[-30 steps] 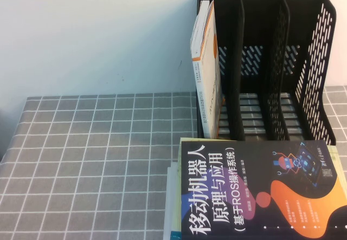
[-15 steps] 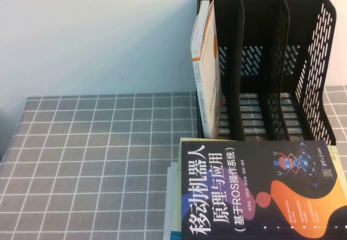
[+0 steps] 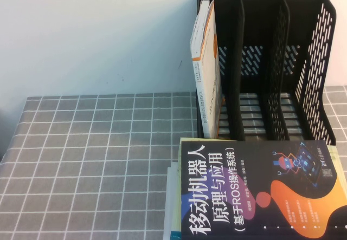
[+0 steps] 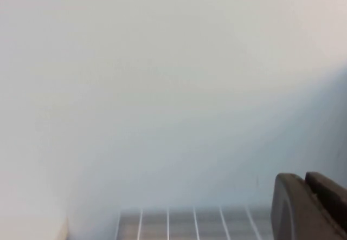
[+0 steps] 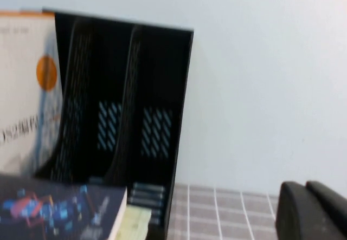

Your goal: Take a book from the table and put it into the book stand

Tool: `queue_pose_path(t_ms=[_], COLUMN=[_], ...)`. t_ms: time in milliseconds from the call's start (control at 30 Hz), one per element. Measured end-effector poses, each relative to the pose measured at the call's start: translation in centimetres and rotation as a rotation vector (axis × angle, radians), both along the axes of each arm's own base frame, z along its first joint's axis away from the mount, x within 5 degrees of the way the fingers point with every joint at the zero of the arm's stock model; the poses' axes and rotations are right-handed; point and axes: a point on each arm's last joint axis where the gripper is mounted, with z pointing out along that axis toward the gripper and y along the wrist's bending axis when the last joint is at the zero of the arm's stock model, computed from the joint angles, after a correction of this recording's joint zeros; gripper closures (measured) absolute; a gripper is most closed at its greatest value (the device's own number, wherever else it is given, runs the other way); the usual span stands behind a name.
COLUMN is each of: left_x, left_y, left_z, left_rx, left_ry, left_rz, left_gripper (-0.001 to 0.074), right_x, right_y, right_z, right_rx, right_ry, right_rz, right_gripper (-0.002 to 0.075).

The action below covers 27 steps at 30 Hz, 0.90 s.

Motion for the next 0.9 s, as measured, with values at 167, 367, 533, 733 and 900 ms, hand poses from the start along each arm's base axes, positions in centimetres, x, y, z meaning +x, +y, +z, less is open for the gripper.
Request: queue_pose_path(t_ms=[167,367,533,733,900], left_x=[-0.3,-0.5,-0.7,-2.2,-2.2], left_y=[0.0,0.1,-0.1,0.0,0.3], left_z=[1.1,1.6,2.3,7.6,10.7], left_rx=[-0.007,-0.046,-0.100,-0.109,-0.165], left_ry=[-0.122,-0.186,-0.211,-0.165,0.043], left_rz=[0.002,-0.007,-0.048,-0.038,-0.012], left_gripper=[0.0738,0.0738,0.0738,0.0738,0.0738], right_x=[-0.2,-0.4,-0.5,-1.5,-1.6], right_y=[0.0,0.0,-0.1,0.0,0.2], right_z=[1.2,2.1,2.6,6.7,10.0], right_rx=[0.055,0.030,0.077,0.034,0.011], right_ry=[-0.135,-0.237,-0.243,-0.126,0.054], right_rz=[0.005,0.001,-0.002,0.012,0.029], right_gripper=[0.0731,0.0731,0.0731,0.0731,0.0731])
